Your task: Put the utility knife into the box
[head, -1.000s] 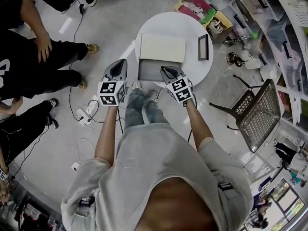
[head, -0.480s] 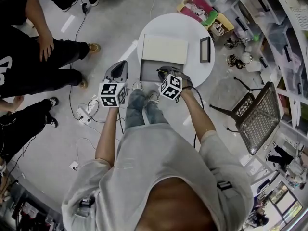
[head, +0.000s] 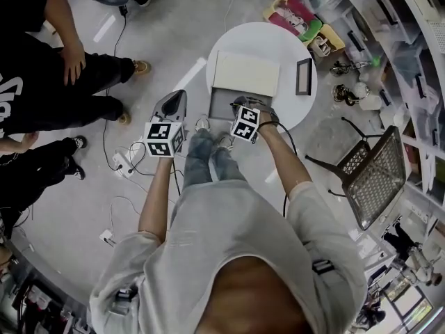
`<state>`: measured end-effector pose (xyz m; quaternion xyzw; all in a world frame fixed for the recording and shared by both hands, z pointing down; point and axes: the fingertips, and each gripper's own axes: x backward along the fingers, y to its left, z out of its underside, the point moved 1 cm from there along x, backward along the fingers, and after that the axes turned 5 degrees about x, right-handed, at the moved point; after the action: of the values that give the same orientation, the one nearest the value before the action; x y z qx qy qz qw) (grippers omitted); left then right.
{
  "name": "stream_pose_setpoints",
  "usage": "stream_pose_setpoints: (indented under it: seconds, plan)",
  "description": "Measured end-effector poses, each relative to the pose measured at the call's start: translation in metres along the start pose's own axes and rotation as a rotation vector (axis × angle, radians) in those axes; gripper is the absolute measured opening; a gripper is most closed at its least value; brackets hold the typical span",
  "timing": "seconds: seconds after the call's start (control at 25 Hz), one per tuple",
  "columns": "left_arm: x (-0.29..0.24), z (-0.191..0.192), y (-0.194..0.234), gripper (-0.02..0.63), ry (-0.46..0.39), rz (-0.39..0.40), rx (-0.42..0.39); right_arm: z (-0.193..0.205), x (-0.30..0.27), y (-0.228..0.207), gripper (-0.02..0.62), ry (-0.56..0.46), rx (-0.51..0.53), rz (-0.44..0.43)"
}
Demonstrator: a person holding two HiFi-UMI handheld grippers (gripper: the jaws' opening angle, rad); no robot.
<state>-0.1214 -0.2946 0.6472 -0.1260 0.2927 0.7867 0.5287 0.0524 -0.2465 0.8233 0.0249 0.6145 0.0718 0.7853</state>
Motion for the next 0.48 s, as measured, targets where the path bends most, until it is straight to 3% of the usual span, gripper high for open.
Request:
stream_pose_setpoints:
  seconds: [0.48]
  plan:
    - [0.004, -0.001, 0.014, 0.02, 0.004, -0.009, 0.003, 0.007, -0.021, 0.009, 0.069, 0.062, 0.013, -0.051]
